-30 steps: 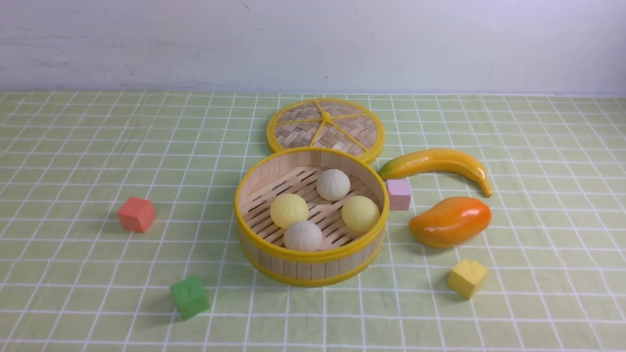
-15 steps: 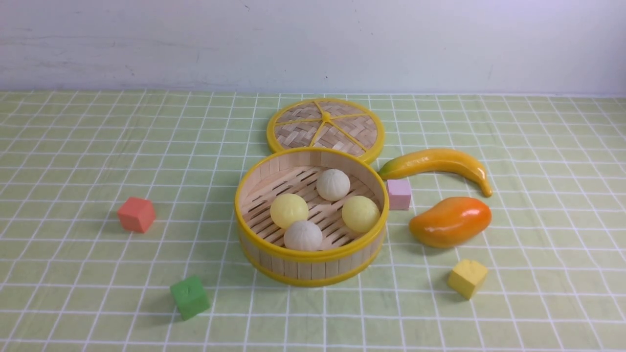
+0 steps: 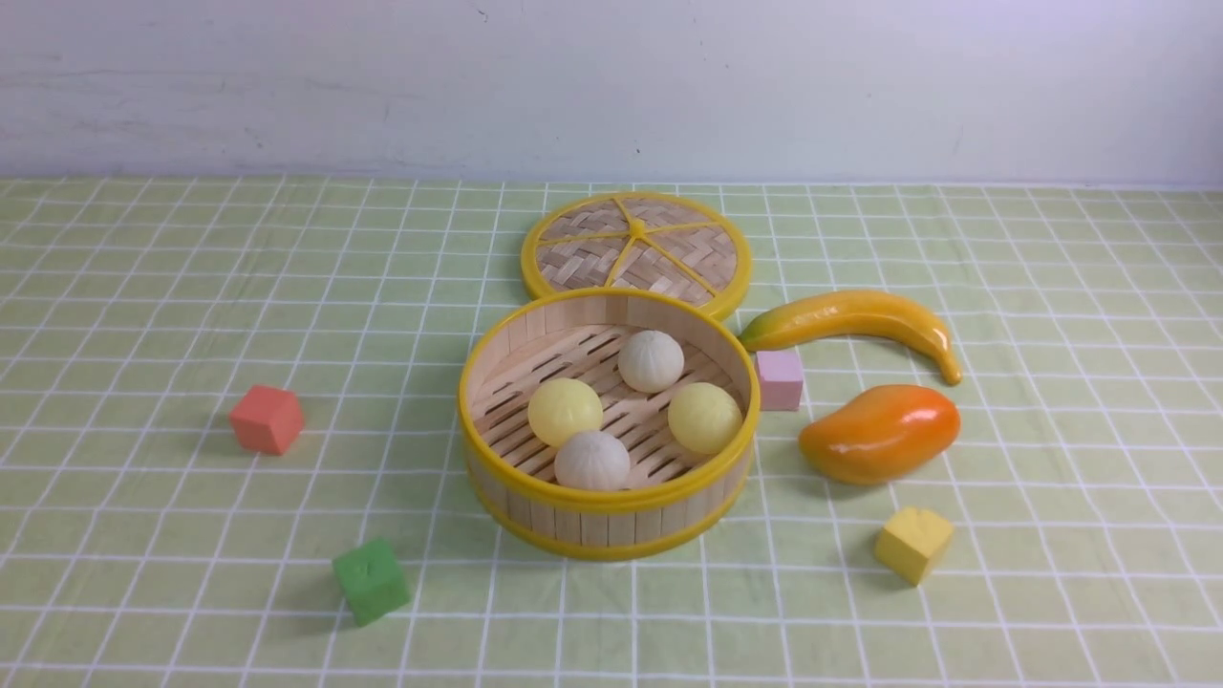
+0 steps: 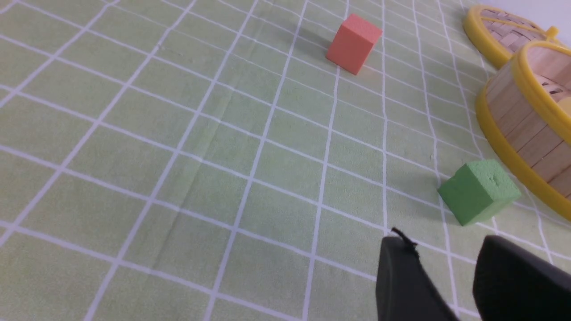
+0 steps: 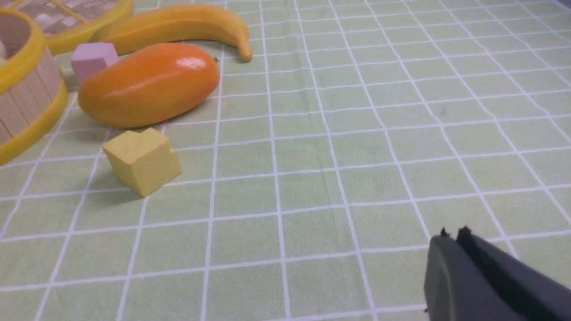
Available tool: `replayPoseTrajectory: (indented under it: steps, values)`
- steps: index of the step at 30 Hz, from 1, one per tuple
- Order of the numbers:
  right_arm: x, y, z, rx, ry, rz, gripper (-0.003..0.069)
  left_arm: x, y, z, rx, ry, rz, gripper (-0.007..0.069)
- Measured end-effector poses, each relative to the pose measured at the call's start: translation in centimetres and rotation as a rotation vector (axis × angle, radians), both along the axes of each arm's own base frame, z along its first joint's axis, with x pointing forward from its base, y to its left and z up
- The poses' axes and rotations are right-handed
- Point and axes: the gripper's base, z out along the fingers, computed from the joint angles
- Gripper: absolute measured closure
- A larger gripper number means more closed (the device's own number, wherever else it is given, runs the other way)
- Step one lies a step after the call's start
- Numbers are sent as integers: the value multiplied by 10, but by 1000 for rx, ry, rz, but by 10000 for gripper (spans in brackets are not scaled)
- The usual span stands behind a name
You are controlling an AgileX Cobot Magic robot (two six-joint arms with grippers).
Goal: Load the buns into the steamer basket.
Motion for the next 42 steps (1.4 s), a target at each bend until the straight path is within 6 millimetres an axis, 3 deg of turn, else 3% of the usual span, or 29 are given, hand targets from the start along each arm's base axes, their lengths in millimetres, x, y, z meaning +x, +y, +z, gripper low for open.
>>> replayPoseTrajectory:
  steps: [42]
  values:
    - [0,0,0,0,0,0,615,0,0,0,0,0,0,386]
